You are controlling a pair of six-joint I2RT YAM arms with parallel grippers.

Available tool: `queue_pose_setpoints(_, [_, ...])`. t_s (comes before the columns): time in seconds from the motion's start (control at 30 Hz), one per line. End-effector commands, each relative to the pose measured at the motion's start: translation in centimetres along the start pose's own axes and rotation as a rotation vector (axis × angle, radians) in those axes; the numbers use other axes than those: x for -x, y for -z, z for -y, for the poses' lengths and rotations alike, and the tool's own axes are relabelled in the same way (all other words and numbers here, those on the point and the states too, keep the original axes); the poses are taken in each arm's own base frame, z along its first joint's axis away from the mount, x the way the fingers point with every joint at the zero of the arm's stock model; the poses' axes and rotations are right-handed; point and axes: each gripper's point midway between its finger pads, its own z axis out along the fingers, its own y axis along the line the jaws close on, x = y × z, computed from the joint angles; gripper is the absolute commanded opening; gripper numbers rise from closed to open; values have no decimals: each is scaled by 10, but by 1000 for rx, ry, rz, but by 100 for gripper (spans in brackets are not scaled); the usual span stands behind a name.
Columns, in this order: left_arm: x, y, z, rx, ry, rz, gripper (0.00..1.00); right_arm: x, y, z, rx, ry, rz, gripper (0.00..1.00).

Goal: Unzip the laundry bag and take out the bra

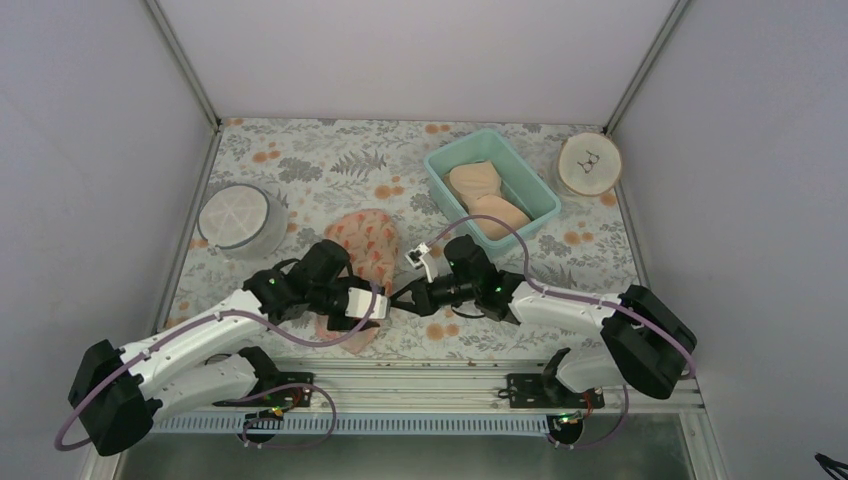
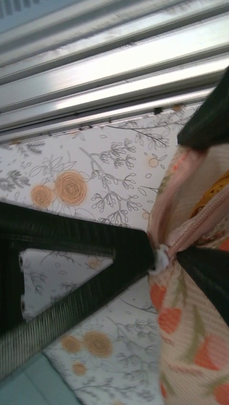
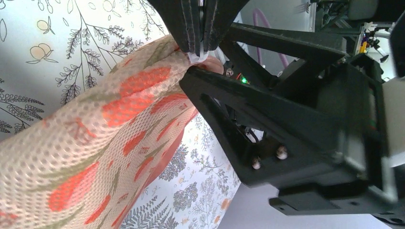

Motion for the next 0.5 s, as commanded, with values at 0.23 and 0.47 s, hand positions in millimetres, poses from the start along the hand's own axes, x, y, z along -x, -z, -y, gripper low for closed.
queue_pose_setpoints(0.23, [-20, -15, -6, 68, -1, -35, 4, 3, -1, -1, -10, 19, 13, 4])
queue_pose_setpoints(0.47, [-28, -14, 0, 55, -53, -70, 2, 0, 22, 50, -163, -88, 61, 4])
